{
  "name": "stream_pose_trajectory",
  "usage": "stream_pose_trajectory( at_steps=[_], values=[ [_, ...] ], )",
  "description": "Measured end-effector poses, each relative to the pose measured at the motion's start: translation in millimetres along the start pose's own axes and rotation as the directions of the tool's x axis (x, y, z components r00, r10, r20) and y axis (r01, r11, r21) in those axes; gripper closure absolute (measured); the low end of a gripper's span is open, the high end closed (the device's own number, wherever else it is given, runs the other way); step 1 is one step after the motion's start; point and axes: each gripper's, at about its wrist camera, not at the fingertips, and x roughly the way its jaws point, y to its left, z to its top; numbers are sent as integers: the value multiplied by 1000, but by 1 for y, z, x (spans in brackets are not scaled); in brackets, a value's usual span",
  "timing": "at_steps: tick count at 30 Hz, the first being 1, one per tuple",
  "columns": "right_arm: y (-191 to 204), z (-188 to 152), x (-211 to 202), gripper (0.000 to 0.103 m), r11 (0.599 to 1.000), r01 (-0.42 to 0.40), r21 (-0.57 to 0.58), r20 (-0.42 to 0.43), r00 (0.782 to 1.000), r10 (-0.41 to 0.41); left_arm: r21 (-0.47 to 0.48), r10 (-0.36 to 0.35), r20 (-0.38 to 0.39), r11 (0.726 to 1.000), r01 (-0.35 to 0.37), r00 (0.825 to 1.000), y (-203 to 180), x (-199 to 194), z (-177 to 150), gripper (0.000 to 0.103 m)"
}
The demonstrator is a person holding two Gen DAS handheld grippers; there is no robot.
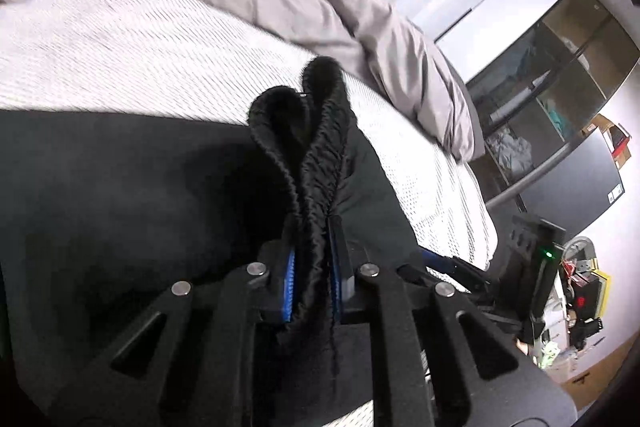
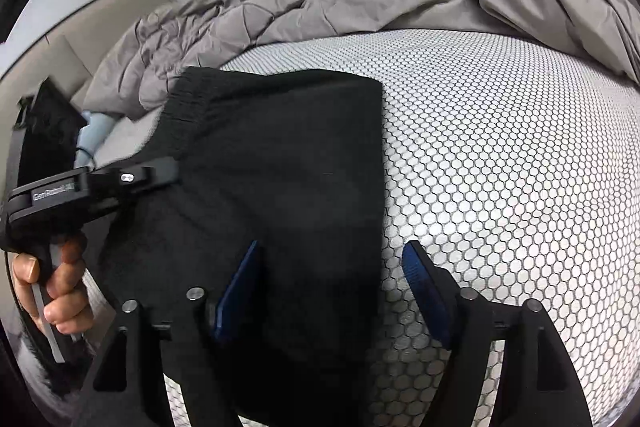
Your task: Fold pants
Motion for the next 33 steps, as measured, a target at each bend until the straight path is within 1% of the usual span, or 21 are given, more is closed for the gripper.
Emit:
stream_pose_trajectory(
  at_steps=[1, 3, 5, 6, 8, 9, 11, 12, 13, 15, 17, 18, 21, 23, 24, 25, 27, 29, 31, 32, 33],
  values=[
    [2, 1, 1, 27, 999, -31, 11, -5, 1000, 31, 2, 16, 8, 1000, -16, 1000, 6, -11, 1, 93],
    [10, 3, 4, 27, 999, -54, 5, -10, 998, 54, -2, 63, 16, 998, -63, 998, 25, -38, 6, 92],
    [18, 2, 3, 27, 998, -42, -37, -14, 999, 42, -15, 108, 16, 994, -108, 994, 44, -56, 10, 92],
    [25, 1, 8, 27, 997, -28, -70, -27, 999, 26, -19, 148, 23, 989, -148, 989, 56, -63, 12, 92],
    [32, -1, 15, 27, 996, -24, -87, -48, 999, 20, -14, 208, 12, 978, -208, 978, 79, -74, 11, 91],
    [35, -2, 19, 27, 995, -36, -91, -64, 997, 30, -3, 233, -20, 972, -233, 972, 90, -71, 7, 89],
    [40, -1, 24, 27, 994, -28, -105, -77, 997, 20, 20, 284, -88, 959, -283, 955, 109, -63, -1, 80],
    [40, -3, 25, 27, 993, -24, -113, -83, 996, 14, 17, 308, -93, 951, -308, 947, 116, -62, -5, 71],
    [40, -3, 26, 26, 993, -13, -118, -88, 996, 3, 22, 324, -100, 946, -323, 941, 120, -65, -8, 70],
    [38, -4, 27, 26, 993, 10, -122, -95, 995, -22, 62, 327, -103, 945, -322, 939, 121, -75, -11, 69],
    [33, -5, 24, 25, 994, 8, -108, -103, 995, -19, 87, 348, -86, 936, -341, 934, 118, -84, -11, 69],
    [29, -6, 20, 25, 996, 0, -93, -101, 995, -9, 89, 348, -53, 935, -343, 936, 118, -94, -12, 68],
    [24, -7, 11, 25, 996, -36, -78, -117, 993, 27, 88, 313, 16, 946, -313, 950, 111, -115, -11, 67],
    [25, -13, 7, 25, 991, -95, -94, -142, 987, 81, 94, 298, 56, 949, -302, 953, 103, -119, -9, 62],
    [28, -17, 7, 26, 987, -118, -111, -151, 983, 100, 98, 287, 65, 951, -293, 956, 88, -117, -6, 55],
    [32, -20, 8, 28, 983, -128, -129, -154, 982, 107, 107, 281, 61, 952, -286, 958, 82, -113, -4, 52],
    [40, -29, 13, 43, 977, -136, -166, -171, 979, 107, 131, 262, 46, 955, -266, 964, 66, -101, -3, 52],
    [40, -36, 17, 51, 976, -165, -146, -182, 974, 137, 178, 225, 33, 958, -227, 974, 39, -79, -4, 49],
    [39, -41, 17, 64, 970, -213, -117, -187, 964, 189, 233, 165, 23, 958, -166, 986, 10, -58, -12, 36],
    [41, -40, 18, 77, 968, -232, -101, -189, 959, 210, 262, 144, 2, 955, -140, 990, -4, -42, -17, 35],
    [40, -42, 16, 85, 966, -239, -98, -184, 958, 218, 292, 141, -22, 948, -128, 990, -15, -27, -24, 35]
  ],
)
